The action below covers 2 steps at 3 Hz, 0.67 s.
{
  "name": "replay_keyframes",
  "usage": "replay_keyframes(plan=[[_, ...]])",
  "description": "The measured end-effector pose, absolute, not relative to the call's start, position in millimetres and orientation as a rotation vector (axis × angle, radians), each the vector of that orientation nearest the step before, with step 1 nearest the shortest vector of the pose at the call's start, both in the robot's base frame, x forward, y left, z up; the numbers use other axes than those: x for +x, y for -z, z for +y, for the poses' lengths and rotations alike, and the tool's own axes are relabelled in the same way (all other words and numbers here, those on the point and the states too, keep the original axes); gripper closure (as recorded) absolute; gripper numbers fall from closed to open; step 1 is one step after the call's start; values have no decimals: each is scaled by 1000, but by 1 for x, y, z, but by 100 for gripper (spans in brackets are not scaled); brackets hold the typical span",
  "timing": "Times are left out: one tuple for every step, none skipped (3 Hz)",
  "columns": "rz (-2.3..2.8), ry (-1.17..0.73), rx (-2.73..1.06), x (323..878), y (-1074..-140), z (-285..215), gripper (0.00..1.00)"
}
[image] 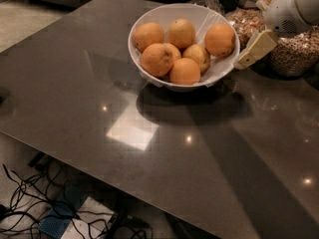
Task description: Pick orange from white bowl
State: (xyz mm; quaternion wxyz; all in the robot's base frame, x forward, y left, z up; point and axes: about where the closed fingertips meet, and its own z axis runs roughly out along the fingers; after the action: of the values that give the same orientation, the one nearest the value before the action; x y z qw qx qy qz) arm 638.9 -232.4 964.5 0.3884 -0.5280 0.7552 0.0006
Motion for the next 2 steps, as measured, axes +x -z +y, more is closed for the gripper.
replay_keyframes(plan=[[1887, -34, -1363, 649, -963, -224, 7], [1859, -41, -1389, 658, -962, -217, 14]])
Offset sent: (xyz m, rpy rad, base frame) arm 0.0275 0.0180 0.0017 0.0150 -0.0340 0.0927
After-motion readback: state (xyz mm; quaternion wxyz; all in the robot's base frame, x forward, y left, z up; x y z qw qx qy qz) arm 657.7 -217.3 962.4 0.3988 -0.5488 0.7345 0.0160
